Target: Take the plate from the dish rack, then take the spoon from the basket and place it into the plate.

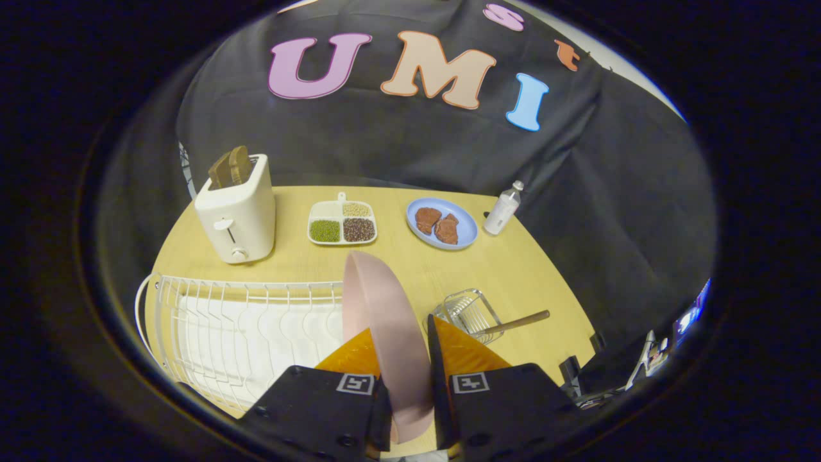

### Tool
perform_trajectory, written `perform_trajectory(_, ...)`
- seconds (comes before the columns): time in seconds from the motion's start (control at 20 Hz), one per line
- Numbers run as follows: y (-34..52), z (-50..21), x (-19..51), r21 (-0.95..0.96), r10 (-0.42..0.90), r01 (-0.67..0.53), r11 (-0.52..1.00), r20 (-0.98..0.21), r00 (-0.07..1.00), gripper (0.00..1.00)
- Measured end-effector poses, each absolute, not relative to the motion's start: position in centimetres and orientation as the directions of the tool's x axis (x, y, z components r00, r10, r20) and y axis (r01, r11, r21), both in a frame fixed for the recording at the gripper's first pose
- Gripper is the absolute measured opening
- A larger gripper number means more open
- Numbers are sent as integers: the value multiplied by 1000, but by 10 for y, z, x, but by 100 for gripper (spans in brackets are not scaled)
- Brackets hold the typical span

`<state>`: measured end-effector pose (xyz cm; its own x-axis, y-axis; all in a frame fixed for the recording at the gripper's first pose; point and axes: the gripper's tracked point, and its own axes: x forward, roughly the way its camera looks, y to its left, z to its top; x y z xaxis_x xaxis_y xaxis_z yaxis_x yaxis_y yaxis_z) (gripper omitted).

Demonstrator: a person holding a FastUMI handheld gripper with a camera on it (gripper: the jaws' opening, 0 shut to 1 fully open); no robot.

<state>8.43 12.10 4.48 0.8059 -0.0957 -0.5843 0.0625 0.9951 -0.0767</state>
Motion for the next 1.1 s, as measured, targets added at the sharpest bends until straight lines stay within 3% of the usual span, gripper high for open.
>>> perform_trajectory(0.2, 127, 75, 73, 69, -3, 48, 996, -545, 838, 30)
perform_trajectory(0.65, 21, 99, 13, 234, -156, 272, 933, -419, 895, 29)
perform_trajectory(1.1, -70, 6, -38, 333, -313, 534, 777, -531, 788, 29)
